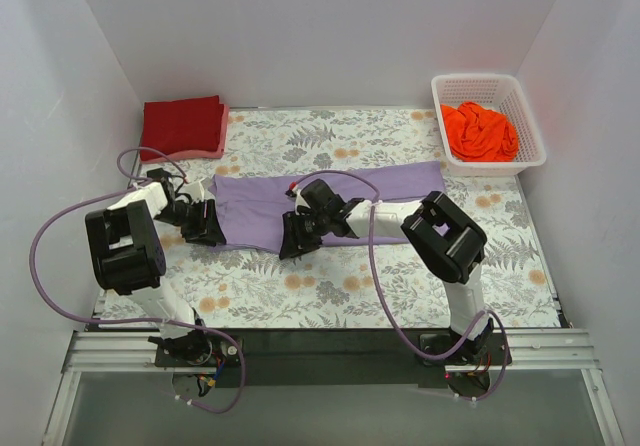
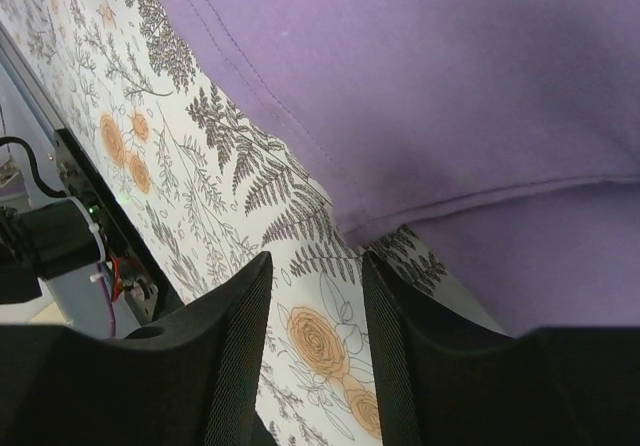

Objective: Fold and stack the t-shirts
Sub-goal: Fold the tshirt

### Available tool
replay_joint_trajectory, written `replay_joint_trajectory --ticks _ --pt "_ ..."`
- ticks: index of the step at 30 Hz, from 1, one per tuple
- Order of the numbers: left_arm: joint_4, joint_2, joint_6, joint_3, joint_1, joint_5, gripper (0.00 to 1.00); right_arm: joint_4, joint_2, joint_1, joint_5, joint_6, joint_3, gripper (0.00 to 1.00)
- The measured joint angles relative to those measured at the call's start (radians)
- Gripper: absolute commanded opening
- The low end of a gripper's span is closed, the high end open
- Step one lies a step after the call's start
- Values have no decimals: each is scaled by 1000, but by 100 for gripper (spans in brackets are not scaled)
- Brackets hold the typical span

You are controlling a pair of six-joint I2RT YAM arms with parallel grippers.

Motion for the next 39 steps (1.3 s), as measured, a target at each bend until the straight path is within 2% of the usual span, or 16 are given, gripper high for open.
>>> replay_joint_trajectory --ticks 5,13,15,19,26,35,39 --pt "14 -12 0 -13 0 2 42 8 17 16 35 48 19 47" --pt "29 -24 -3 -26 0 -3 44 18 55 12 31 110 53 38" --pt "28 -26 -2 -27 0 -2 44 17 56 5 35 123 50 40" --pt "25 -26 3 -27 0 -2 44 24 34 2 45 150 24 50" --pt "18 -26 8 -22 -1 -4 44 -45 -20 -5 127 197 -9 48" --pt "18 -26 8 -19 -1 -9 45 -145 34 2 177 220 101 46" --pt "18 -26 8 -20 -1 -9 45 -153 56 4 179 220 132 40"
